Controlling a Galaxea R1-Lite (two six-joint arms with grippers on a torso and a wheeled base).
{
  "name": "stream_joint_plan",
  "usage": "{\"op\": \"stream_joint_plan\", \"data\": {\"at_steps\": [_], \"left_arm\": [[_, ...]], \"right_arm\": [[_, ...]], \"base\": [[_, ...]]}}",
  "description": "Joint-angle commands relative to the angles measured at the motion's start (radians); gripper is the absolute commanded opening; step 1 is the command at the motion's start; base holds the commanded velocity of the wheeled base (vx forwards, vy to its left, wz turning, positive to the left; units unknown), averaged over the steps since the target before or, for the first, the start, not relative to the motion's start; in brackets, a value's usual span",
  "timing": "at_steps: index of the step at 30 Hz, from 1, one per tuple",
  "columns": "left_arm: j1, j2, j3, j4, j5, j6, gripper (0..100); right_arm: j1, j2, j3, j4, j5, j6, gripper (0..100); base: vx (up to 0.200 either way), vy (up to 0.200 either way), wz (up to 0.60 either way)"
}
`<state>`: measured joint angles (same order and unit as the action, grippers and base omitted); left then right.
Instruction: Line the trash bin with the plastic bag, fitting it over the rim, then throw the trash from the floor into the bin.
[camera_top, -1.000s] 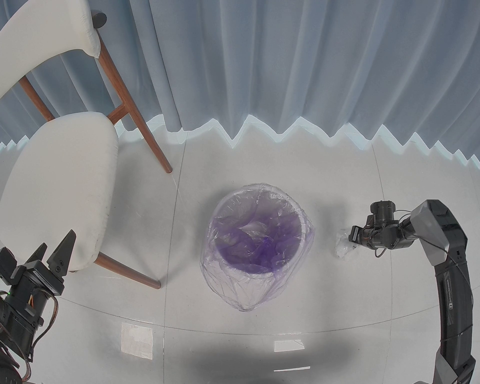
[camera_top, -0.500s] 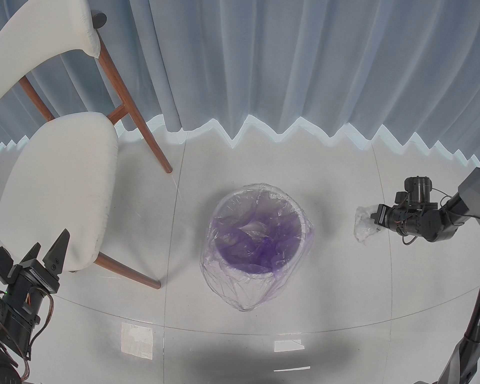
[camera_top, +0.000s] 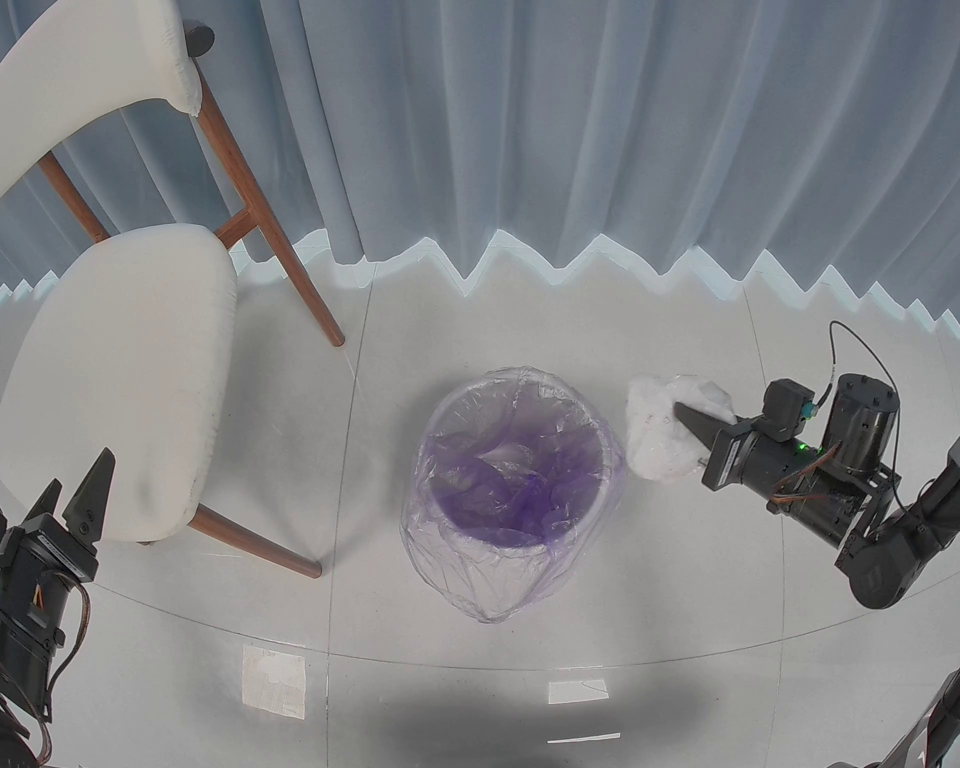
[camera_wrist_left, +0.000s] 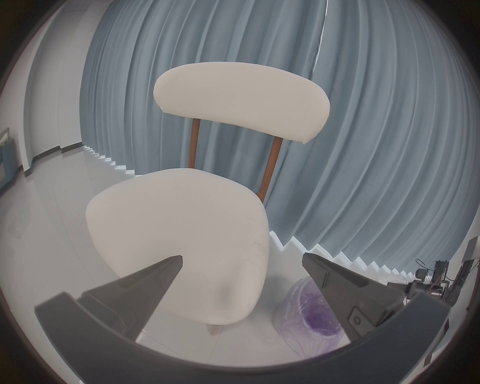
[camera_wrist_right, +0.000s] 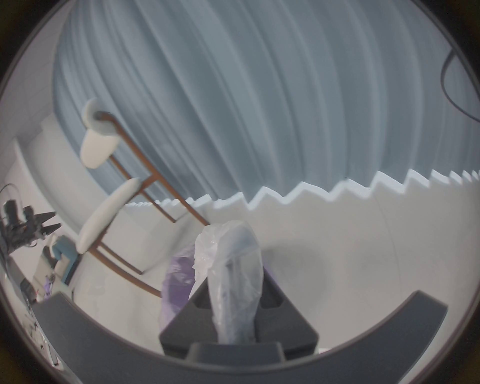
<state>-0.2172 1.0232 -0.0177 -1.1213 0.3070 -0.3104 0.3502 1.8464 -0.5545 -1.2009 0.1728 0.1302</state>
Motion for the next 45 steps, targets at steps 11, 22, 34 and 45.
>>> {"op": "stream_joint_plan", "data": {"at_steps": [11, 22, 34, 45], "left_arm": [[0.016, -0.034, 0.018, 0.001, 0.0, -0.001, 100], [0.024, -0.032, 0.018, 0.014, 0.0, -0.003, 100], [0.041, -0.032, 0.018, 0.029, 0.001, -0.003, 100], [0.044, -0.034, 0.018, 0.035, 0.001, -0.003, 100]], "right_arm": [[0.108, 0.32, -0.246, -0.078, -0.001, -0.075, 0], [0.159, 0.479, -0.389, -0.115, -0.002, -0.078, 0], [0.154, 0.556, -0.472, -0.121, -0.002, -0.08, 0], [0.165, 0.557, -0.467, -0.149, -0.007, -0.077, 100]], "base": [[0.0, 0.0, 0.0], [0.0, 0.0, 0.0], [0.0, 0.0, 0.0], [0.0, 0.0, 0.0]]}}
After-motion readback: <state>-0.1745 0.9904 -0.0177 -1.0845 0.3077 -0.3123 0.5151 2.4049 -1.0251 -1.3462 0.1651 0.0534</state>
